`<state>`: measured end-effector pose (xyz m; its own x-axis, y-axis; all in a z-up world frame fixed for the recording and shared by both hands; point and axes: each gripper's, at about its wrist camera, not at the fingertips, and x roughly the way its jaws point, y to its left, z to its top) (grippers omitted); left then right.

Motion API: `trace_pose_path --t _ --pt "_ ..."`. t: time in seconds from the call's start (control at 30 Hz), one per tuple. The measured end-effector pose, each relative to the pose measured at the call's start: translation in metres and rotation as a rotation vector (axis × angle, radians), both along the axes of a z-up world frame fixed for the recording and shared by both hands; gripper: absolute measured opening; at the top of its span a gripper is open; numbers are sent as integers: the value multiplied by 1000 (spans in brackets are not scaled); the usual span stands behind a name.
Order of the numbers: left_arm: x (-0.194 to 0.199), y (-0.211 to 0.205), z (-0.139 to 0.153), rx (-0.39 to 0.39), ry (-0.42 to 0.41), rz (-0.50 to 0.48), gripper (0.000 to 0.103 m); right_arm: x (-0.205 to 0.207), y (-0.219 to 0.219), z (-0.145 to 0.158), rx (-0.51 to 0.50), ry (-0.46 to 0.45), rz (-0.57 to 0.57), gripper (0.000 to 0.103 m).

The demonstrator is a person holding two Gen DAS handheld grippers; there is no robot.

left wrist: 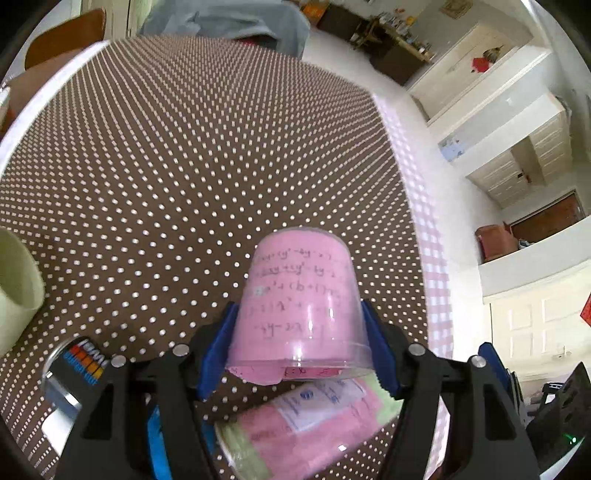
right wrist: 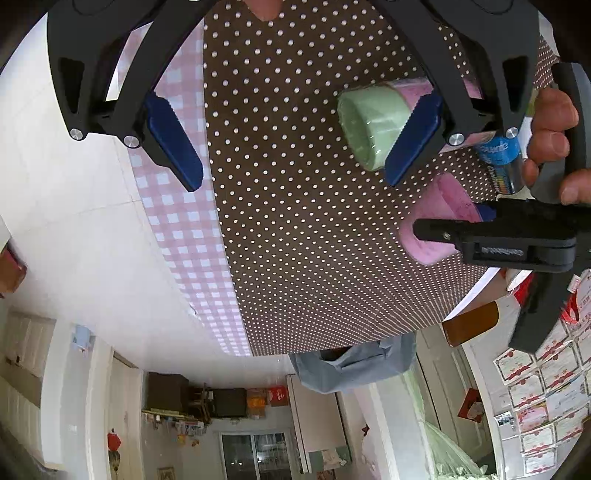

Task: Flip cup upside down
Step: 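Lift the pink cup with the left gripper and rotate it rim up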

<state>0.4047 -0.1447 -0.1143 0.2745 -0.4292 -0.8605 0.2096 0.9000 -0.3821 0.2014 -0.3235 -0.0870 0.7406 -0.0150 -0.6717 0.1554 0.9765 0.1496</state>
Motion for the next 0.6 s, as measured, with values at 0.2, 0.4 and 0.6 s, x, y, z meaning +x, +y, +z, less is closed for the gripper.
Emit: trace_pose_path --t 0.2,0.4,0.6 --pt "-59 34 50 -40 -104 11 65 -25 14 15 -21 -47 7 97" --pt "-114 58 77 -70 -182 29 65 -61 35 24 -34 -90 38 97" --pt "-169 83 60 -87 -231 47 65 -96 57 19 -37 -119 75 97"
